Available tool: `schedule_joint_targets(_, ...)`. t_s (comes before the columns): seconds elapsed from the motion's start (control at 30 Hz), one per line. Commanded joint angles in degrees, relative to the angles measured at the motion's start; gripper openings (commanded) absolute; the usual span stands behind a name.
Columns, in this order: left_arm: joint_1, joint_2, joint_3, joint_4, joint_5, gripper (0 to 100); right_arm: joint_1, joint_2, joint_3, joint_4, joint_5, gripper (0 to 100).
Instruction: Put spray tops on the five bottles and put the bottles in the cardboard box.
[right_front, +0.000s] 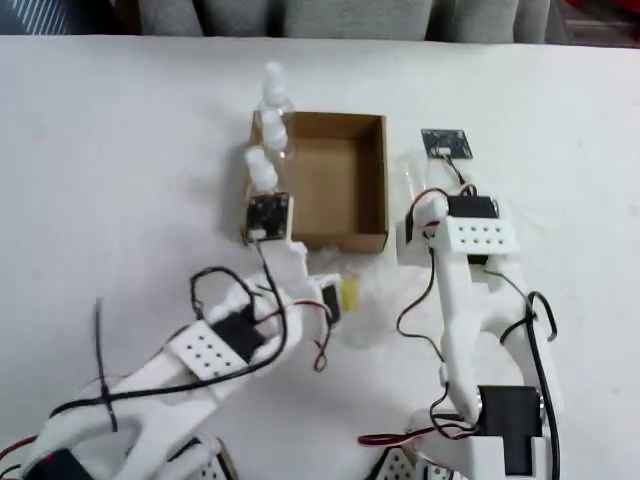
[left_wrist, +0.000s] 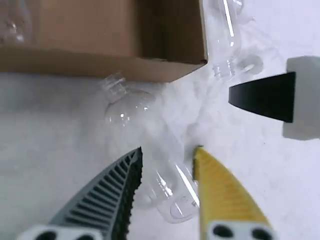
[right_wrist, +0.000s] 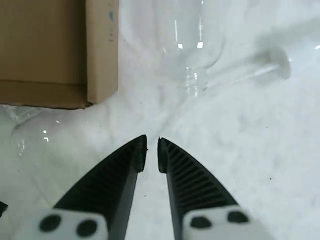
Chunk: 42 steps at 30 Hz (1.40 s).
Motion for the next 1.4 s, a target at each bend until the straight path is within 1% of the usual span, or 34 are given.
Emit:
schedule_joint_targets(0.0,1.98,1.10,-3.69,-2.37,4.66,25,0.22,-1.54,-0.26,-0.66,-0.09,1.6)
schedule_joint_targets(0.13,-3.38,1.36,-6.07,-1.23,7.03,22,0.22,-1.54,-0.26,-0.66,0.00,1.6)
schedule_joint_targets(0.2,-4.44,1.71,-7.47,0.53,7.38,22,0.13,-1.54,-0.26,-1.10,0.00,1.6)
schedule_joint_targets(0.33,-4.44,6.90,-10.81,2.64,7.56,22,0.13,-1.54,-0.18,-1.54,0.00,1.6)
schedule_joint_targets(0.53,-5.58,17.98,-15.65,2.55,9.49,22,0.13,-1.54,-0.18,-1.54,0.00,1.6)
schedule_joint_targets(0.67,-6.46,19.91,-16.26,2.55,12.84,22,0.13,-1.54,-0.18,-1.54,0.62,1.6)
schedule_joint_targets(1.13,-6.46,20.53,-16.09,2.55,12.75,22,0.13,-1.54,-0.18,-1.54,1.32,1.6)
schedule_joint_targets(1.23,-6.20,23.43,-17.23,2.20,12.66,22,0.13,-1.54,-0.18,-1.54,1.41,1.6)
schedule_joint_targets(1.37,-6.55,30.90,-21.10,2.64,11.78,22,0.13,-1.54,-0.18,-1.54,1.58,1.6)
